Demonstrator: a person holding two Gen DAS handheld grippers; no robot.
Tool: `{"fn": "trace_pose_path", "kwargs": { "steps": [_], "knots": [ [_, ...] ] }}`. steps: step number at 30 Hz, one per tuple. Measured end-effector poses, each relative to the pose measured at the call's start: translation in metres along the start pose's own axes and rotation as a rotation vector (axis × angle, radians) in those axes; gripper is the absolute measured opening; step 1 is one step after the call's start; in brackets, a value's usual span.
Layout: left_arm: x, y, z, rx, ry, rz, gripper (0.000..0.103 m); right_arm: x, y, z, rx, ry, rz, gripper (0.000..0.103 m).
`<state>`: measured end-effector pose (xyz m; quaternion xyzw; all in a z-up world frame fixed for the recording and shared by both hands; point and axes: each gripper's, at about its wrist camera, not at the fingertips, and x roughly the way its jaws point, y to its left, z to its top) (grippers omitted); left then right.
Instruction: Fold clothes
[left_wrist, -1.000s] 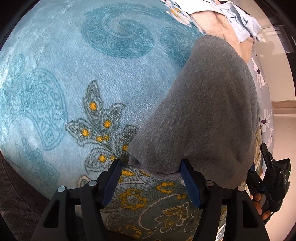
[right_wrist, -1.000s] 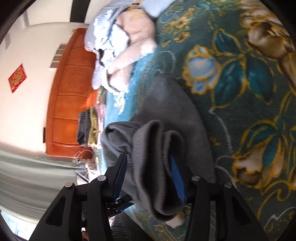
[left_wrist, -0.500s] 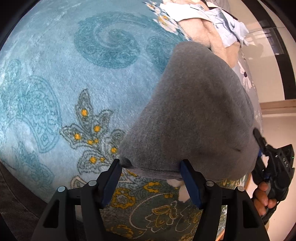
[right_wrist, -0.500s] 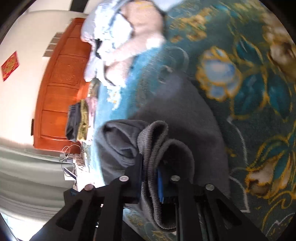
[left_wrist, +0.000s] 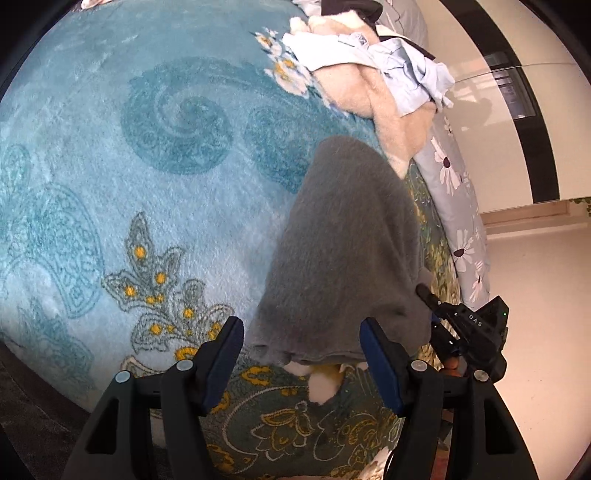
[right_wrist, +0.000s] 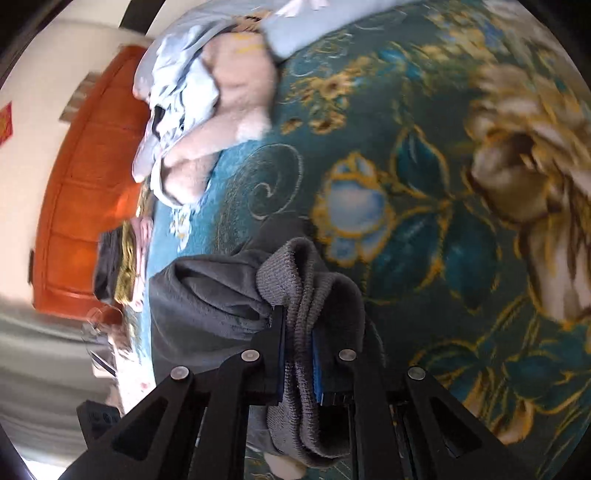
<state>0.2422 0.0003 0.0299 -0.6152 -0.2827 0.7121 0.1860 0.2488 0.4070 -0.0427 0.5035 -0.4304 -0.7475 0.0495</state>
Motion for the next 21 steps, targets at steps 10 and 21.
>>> {"fn": "trace_pose_path", "kwargs": {
  "steps": [10, 21],
  "knots": [
    [0.039, -0.065, -0.005, 0.304, 0.022, 0.115, 0.069, -0.032, 0.046, 0.003, -0.171, -0.096, -0.209, 0.019],
    [0.076, -0.018, -0.007, 0.228, 0.099, 0.151, 0.069, 0.010, 0.085, -0.035, -0.428, 0.048, -0.206, 0.030]
  ]
}}
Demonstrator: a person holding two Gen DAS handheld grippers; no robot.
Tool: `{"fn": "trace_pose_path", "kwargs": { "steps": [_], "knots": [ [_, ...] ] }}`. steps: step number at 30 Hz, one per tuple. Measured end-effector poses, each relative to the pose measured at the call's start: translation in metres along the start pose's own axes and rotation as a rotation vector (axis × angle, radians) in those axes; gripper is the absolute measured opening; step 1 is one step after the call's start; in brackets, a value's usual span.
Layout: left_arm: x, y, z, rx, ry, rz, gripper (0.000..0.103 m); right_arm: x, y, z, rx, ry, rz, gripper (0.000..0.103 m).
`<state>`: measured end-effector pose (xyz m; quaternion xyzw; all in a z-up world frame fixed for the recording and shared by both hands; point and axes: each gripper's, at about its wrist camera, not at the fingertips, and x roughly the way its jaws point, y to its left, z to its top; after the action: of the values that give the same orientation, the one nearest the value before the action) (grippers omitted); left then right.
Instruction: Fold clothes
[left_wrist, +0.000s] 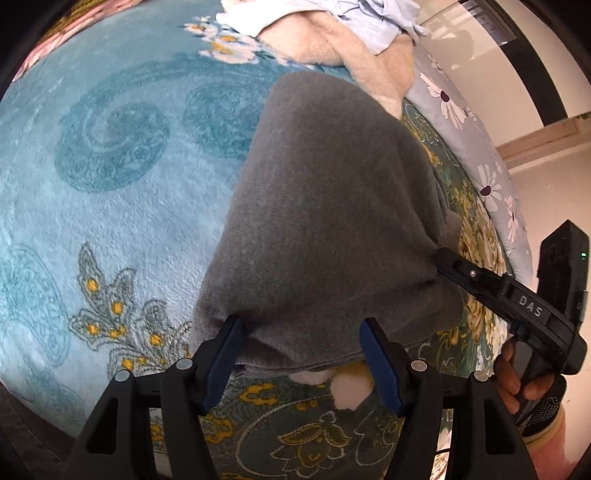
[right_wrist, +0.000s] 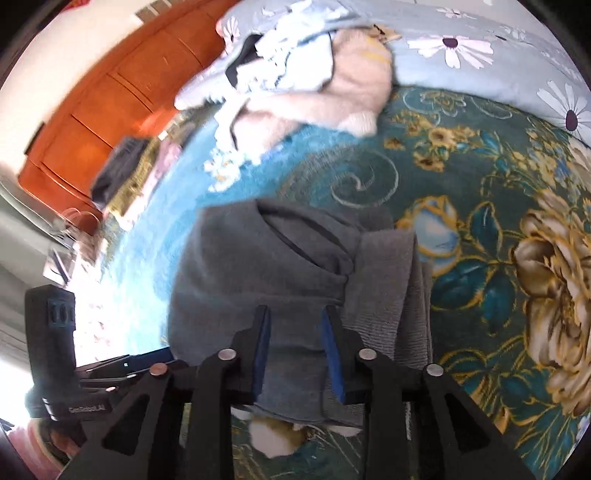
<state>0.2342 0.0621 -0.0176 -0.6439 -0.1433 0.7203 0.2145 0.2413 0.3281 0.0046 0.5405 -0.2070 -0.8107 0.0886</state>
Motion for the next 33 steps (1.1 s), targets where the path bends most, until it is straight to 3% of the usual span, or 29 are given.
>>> {"fn": "trace_pose_path", "kwargs": {
  "steps": [4, 8, 12, 13, 14, 16, 17, 19, 22, 25, 29, 33],
  "knots": [
    [-0.003, -0.002, -0.001, 0.011, -0.002, 0.001, 0.069, 0.025, -0.023, -0.004, 0.099, 0.059, -0.025, 0.029],
    [-0.022, 0.004, -0.003, -0.036, -0.043, -0.056, 0.069, 0.030, -0.016, -0.004, 0.063, 0.060, -0.068, 0.030],
    [-0.044, 0.026, 0.002, -0.124, -0.123, -0.052, 0.070, 0.009, -0.013, -0.002, 0.064, -0.013, -0.022, 0.031],
    [-0.043, 0.033, 0.003, -0.148, -0.125, -0.035, 0.070, 0.000, -0.014, 0.001, 0.061, -0.058, -0.037, 0.035],
    [-0.041, 0.039, 0.004, -0.174, -0.121, -0.027, 0.070, -0.007, -0.016, 0.003, 0.056, -0.106, -0.074, 0.048],
    [-0.034, 0.048, 0.002, -0.208, -0.104, -0.022, 0.072, -0.014, -0.027, 0.005, 0.074, -0.170, -0.132, 0.062],
    [-0.029, 0.050, 0.002, -0.215, -0.092, -0.020, 0.074, -0.014, -0.035, 0.005, 0.099, -0.173, -0.136, 0.062],
    [-0.021, 0.052, 0.003, -0.225, -0.074, -0.025, 0.077, -0.005, -0.052, -0.001, 0.165, -0.122, -0.073, 0.064],
    [-0.017, 0.050, 0.012, -0.222, -0.068, -0.053, 0.083, 0.012, -0.072, -0.013, 0.257, -0.056, 0.027, 0.079],
    [-0.014, 0.042, 0.028, -0.202, -0.058, -0.093, 0.088, 0.023, -0.084, -0.027, 0.328, -0.042, 0.096, 0.079],
    [-0.003, 0.039, 0.040, -0.185, -0.043, -0.100, 0.094, 0.024, -0.085, -0.033, 0.332, -0.049, 0.172, 0.096],
    [0.007, 0.037, 0.035, -0.156, -0.074, -0.126, 0.095, 0.026, -0.088, -0.033, 0.323, -0.045, 0.224, 0.100]
  ]
}}
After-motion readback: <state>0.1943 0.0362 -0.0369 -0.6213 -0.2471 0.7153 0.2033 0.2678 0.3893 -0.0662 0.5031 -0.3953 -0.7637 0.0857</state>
